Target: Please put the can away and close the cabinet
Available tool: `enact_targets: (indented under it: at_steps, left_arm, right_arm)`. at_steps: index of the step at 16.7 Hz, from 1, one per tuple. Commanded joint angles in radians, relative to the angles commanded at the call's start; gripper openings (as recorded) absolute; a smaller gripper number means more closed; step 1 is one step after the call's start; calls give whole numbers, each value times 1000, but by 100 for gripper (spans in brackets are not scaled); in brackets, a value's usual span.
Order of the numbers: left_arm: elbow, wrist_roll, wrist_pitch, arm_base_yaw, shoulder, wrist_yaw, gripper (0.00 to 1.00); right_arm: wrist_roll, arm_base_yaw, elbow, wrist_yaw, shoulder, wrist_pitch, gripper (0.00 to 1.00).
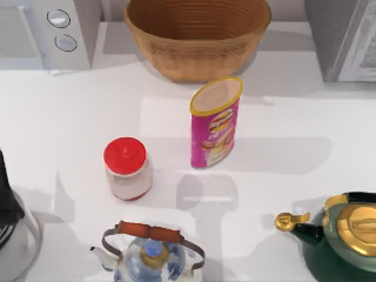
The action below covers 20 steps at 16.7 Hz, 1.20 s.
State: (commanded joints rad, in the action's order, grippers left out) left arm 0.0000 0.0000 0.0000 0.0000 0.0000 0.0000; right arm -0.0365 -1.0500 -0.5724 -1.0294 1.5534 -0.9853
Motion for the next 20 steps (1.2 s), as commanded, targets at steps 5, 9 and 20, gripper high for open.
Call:
enact_targets:
  at_steps: [5,9,20]
  left_arm:
    - [0,0,0,0,0,0,100]
    - [0,0,0,0,0,0,100]
    - [0,0,0,0,0,0,100]
  right_arm:
    - [0,-17,-383,-21,-32,439,100]
    - [1,-17,-723,-23,-91,865,100]
    - [3,8,-1174,-4,-213,1365,100]
